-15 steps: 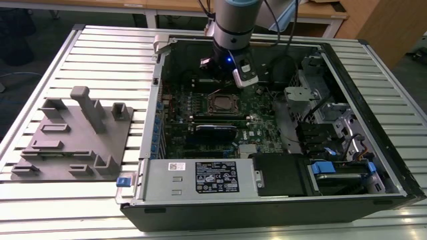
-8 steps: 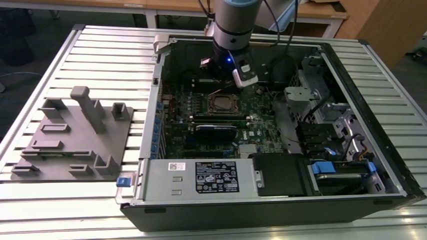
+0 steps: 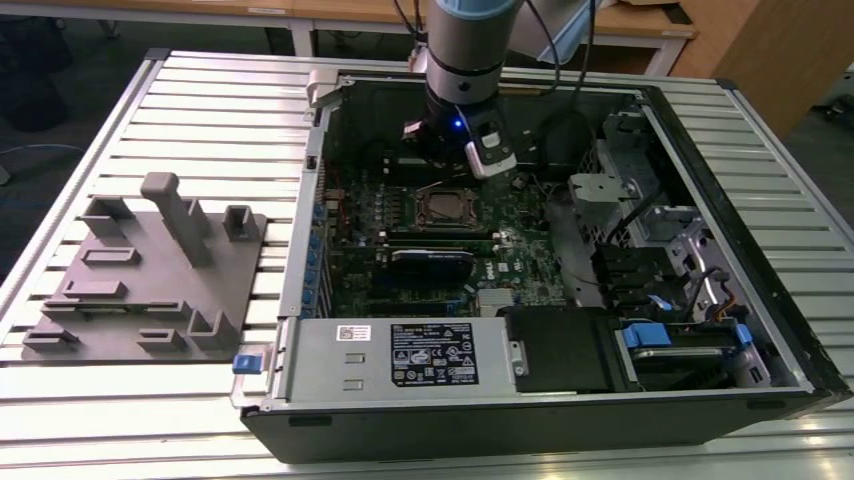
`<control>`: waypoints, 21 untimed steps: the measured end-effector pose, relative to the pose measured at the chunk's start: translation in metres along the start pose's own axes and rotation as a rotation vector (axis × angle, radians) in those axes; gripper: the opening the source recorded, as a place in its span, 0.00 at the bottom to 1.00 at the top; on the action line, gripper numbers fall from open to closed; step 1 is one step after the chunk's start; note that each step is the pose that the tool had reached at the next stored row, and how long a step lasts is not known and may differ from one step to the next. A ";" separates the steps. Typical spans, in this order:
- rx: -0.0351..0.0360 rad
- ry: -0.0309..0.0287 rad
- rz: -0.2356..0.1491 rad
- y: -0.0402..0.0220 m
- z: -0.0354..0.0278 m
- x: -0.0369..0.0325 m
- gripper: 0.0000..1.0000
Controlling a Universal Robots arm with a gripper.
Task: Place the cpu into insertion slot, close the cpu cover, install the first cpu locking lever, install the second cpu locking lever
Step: 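Install the first cpu locking lever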
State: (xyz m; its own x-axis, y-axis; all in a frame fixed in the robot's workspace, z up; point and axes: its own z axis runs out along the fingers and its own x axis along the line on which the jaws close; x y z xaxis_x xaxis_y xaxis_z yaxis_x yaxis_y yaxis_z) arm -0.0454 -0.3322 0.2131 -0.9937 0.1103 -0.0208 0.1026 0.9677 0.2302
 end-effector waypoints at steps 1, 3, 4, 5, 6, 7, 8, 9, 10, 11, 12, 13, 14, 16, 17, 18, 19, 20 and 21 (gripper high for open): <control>-0.0001 -0.0001 0.000 0.0000 0.0000 0.0000 0.10; -0.0002 -0.0003 0.000 0.0000 0.0001 0.0000 0.10; -0.0001 -0.0003 0.000 0.0000 0.0000 0.0000 0.10; -0.0002 -0.0006 0.001 0.0000 0.0001 0.0000 0.10; 0.0000 -0.0018 0.007 0.0000 0.0001 0.0001 0.10; 0.0002 -0.0045 0.018 0.0000 0.0002 0.0001 0.10; 0.0005 -0.0080 0.033 0.0000 0.0004 0.0001 0.10; 0.0009 -0.0123 0.050 -0.0001 0.0007 0.0000 0.10; 0.0014 -0.0165 0.067 -0.0002 0.0008 0.0000 0.10; 0.0018 -0.0205 0.085 -0.0002 0.0010 0.0000 0.10; 0.0021 -0.0247 0.103 -0.0002 0.0011 0.0000 0.10; 0.0025 -0.0288 0.120 -0.0003 0.0013 0.0000 0.10; 0.0028 -0.0329 0.138 -0.0003 0.0014 0.0001 0.10; 0.0034 -0.0417 0.174 -0.0004 0.0016 0.0001 0.10; 0.0039 -0.0457 0.191 -0.0004 0.0016 0.0001 0.10; 0.0044 -0.0493 0.206 -0.0003 0.0016 0.0001 0.10; 0.0046 -0.0524 0.219 -0.0004 0.0017 0.0002 0.10; 0.0048 -0.0552 0.231 -0.0003 0.0017 0.0004 0.10; 0.0051 -0.0576 0.241 -0.0002 0.0017 0.0007 0.10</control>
State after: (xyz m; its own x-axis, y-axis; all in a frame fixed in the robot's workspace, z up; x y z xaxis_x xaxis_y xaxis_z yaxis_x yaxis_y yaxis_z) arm -0.0461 -0.3320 0.2114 -0.9364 0.3503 -0.0214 0.3364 0.9131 0.2303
